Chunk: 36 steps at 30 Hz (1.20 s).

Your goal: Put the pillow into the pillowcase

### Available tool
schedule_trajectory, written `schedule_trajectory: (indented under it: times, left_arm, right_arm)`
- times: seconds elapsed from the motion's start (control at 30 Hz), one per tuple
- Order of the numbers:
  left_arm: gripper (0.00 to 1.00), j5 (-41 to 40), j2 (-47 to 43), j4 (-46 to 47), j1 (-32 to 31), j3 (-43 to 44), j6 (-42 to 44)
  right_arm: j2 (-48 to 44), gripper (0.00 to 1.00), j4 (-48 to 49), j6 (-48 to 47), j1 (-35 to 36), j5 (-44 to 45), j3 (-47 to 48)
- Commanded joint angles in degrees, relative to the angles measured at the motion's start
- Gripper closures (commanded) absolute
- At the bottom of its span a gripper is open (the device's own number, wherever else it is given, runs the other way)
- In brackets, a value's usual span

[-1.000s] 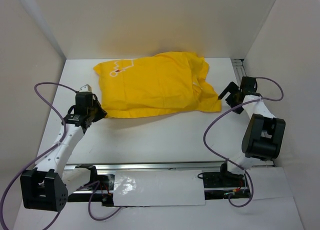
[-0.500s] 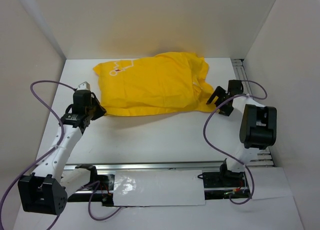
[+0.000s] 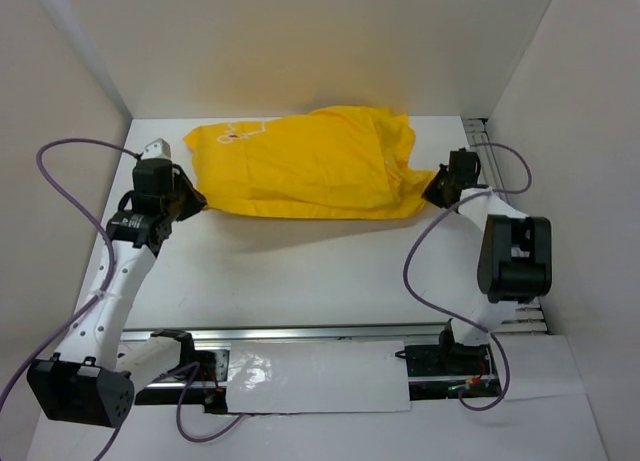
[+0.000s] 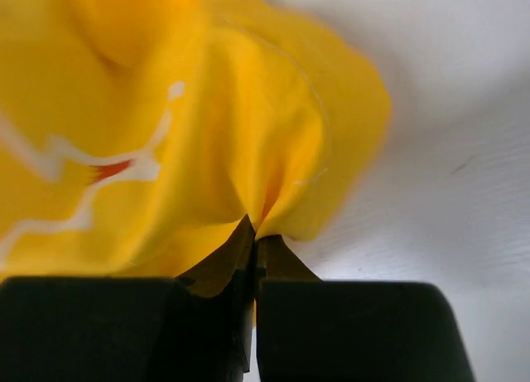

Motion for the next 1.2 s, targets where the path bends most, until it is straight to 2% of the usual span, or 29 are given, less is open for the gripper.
schedule_trajectory:
  times: [0.0, 0.1, 0.13, 0.23, 0.27, 0.37, 0.5, 0.6, 0.73, 0.8, 0.93, 0.97, 1.0, 1.03, 1.07, 1.1, 1.13, 1.17]
  left_arm:
    - [1.0, -4.9, -0.2, 1.0, 0.0, 11.9, 2.9]
    - [1.0, -9.3, -0.2, -2.8, 0.0, 24.1, 5.8]
    - [1.0, -10.0, 0.3, -3.9, 0.0, 31.1, 6.8]
    - [1.0, -13.1, 1.0, -8.2, 0.0, 41.7, 11.0]
    - [1.0, -14.2, 1.6, -9.5, 0.0, 48.5, 12.4]
    - [1.0, -18.1, 3.0, -13.2, 0.0, 60.5, 14.9]
    - [1.0, -21.3, 3.0, -15.4, 0.0, 69.8, 17.7]
    - [1.0, -22.0, -0.5, -15.4, 0.0, 69.7, 18.2]
    - [1.0, -21.4, -4.5, -15.4, 0.0, 65.1, 16.9]
    - [1.0, -21.4, -5.2, -14.9, 0.0, 61.1, 15.3]
    - [1.0, -20.0, -4.7, -12.7, -0.5, 50.4, 11.8]
    - [1.0, -19.9, -4.0, -12.2, -0.5, 47.7, 10.7]
    - [1.0, -19.9, -3.2, -10.9, -0.5, 41.6, 8.6]
    - [1.0, -18.7, -1.0, -9.6, -0.5, 38.4, 8.6]
    - [1.0, -17.9, 0.5, -8.3, -0.5, 35.5, 7.3]
    - [1.0, -16.5, 2.3, -7.4, -0.5, 31.8, 6.8]
    - [1.0, -12.9, 4.3, -5.8, -0.5, 30.7, 6.3]
    - [1.0, -11.3, 7.9, -5.2, -0.5, 30.1, 6.3]
  right_arm:
    - [-16.1, 1.0, 3.7, -3.7, 0.5, 8.9, 5.9]
    - [-22.9, 1.0, 0.1, -7.1, 0.5, 16.7, 15.0]
    - [-24.0, 1.0, -0.8, -8.2, 0.0, 19.9, 17.8]
    - [-27.2, 1.0, -1.3, -11.8, 0.0, 24.4, 26.9]
    - [-27.7, 1.0, -1.8, -14.2, 0.0, 27.0, 29.2]
    - [-28.4, 1.0, -4.4, -18.0, 0.0, 30.5, 40.2]
    - [-27.0, 1.0, -11.9, -26.6, 0.0, 33.8, 59.0]
    - [-28.5, 1.0, -15.1, -31.2, 0.0, 37.4, 62.3]
    - [-35.4, 1.0, -15.6, -32.1, 0.0, 38.2, 54.5]
    - [-36.1, 1.0, -20.2, -30.0, 0.0, 32.5, 53.0]
    - [-34.0, 1.0, -20.7, -25.1, 0.0, 26.7, 41.1]
    - [-31.5, 1.0, -18.9, -24.4, 0.0, 25.2, 38.3]
    - [-30.4, 1.0, -16.9, -23.9, 0.0, 19.9, 35.0]
    - [-28.9, 1.0, -14.3, -22.9, 0.0, 16.6, 28.4]
    - [-24.3, 0.93, -9.1, -22.9, 0.0, 13.2, 25.9]
    - [-20.9, 0.7, -6.9, -22.9, 0.0, 7.8, 24.4]
    - [-16.8, 0.39, -6.9, -22.9, 0.0, 7.1, 27.3]
    - [-12.2, 0.0, -9.3, -22.9, 0.0, 7.1, 31.5]
